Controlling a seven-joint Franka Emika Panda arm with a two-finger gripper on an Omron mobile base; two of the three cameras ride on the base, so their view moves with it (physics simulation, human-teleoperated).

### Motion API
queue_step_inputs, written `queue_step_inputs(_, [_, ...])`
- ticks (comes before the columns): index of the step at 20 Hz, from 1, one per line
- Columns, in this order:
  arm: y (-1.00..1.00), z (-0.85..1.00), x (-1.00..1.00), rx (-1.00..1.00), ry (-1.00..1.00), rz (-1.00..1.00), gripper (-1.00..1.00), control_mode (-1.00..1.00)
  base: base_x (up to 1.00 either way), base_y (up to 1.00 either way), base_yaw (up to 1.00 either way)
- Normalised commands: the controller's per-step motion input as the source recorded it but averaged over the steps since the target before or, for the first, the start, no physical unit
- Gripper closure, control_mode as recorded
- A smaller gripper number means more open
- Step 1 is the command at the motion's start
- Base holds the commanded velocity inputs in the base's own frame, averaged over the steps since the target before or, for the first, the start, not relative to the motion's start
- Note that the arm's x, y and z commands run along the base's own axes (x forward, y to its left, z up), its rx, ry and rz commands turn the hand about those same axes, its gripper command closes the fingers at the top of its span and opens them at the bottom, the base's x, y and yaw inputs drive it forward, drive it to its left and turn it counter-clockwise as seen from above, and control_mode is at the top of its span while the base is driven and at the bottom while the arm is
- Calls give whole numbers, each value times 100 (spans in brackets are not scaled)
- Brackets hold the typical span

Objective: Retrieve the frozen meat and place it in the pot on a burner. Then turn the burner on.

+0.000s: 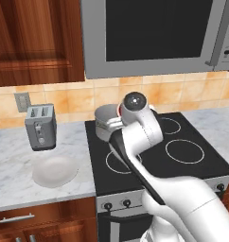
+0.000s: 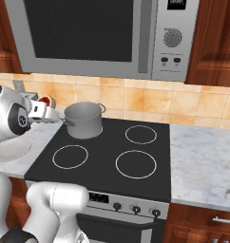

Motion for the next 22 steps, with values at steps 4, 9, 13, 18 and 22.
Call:
queue_step_inputs(4, [-12,0,50,3,-1,4,100,-100,0,0,0])
queue_step_inputs(9, [0,0,46,0,0,1,100,-100,0,0,0])
queue_step_inputs(13, [0,-1,53,0,4,1,100,-100,0,0,0])
queue_step_inputs(18, [-1,-18,46,0,3,2,100,-100,0,0,0])
queue_step_inputs(22, [-3,-24,32,0,1,0,100,-100,0,0,0])
